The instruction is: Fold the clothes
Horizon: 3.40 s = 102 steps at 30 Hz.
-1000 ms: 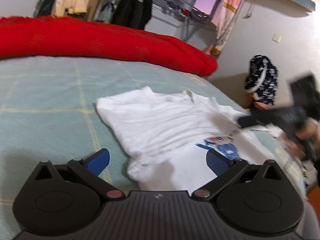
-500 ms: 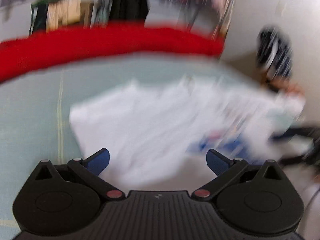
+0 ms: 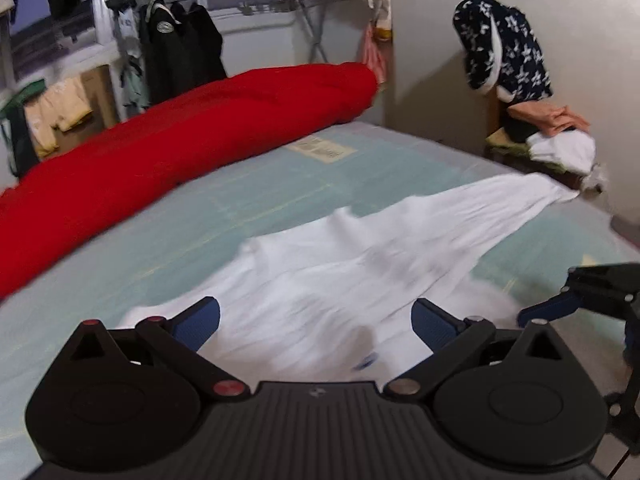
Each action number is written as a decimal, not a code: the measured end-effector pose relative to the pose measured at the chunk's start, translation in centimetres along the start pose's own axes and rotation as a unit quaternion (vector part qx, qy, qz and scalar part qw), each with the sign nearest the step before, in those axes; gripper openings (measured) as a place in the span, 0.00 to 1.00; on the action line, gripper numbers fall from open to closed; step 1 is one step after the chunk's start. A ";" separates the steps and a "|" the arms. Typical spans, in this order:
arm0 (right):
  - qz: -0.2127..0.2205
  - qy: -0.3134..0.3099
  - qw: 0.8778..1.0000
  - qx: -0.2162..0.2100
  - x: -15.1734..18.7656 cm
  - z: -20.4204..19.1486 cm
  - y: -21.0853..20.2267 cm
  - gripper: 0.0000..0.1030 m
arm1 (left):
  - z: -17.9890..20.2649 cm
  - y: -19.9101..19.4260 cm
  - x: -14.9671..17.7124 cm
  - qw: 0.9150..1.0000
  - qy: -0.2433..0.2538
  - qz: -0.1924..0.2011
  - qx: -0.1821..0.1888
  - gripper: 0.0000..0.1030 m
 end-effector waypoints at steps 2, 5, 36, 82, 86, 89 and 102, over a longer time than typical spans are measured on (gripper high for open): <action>0.012 0.039 0.999 -0.018 -0.3 1.3 -0.6 1.00 | 1.3 1.1 0.6 1.000 -0.020 -0.009 0.022 0.92; 0.015 0.084 0.996 -0.034 -0.2 2.7 -0.8 1.00 | 1.6 0.7 2.4 0.999 0.028 -0.008 -0.037 0.89; 0.007 0.098 0.994 -0.040 0.3 3.3 0.5 1.00 | -10.9 -1.0 11.3 0.896 0.261 -0.108 -0.343 0.92; 0.005 0.104 0.994 -0.042 0.2 3.7 1.1 1.00 | -16.7 -5.8 14.2 0.950 -0.002 -0.153 -0.272 0.96; 0.001 0.099 0.994 -0.040 0.3 3.7 1.3 1.00 | -16.7 -7.1 14.0 0.967 -0.035 -0.129 -0.215 0.97; 0.000 0.098 0.994 -0.040 0.4 3.6 1.3 1.00 | -17.3 -8.4 13.2 0.980 -0.124 -0.078 -0.136 0.97; -0.001 0.098 0.994 -0.044 0.6 3.5 1.5 1.00 | -21.8 -8.3 14.3 0.899 -0.438 0.009 0.019 0.90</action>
Point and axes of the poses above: each gripper's, at about its wrist camera, not at the fingertips, and y roughly the way its jaws point, z to its right, x to its underside, the point moved 10 cm from there along y, roughly the way its jaws point, and after that the axes turned 2 degrees about -x, right-handed, at the moved point
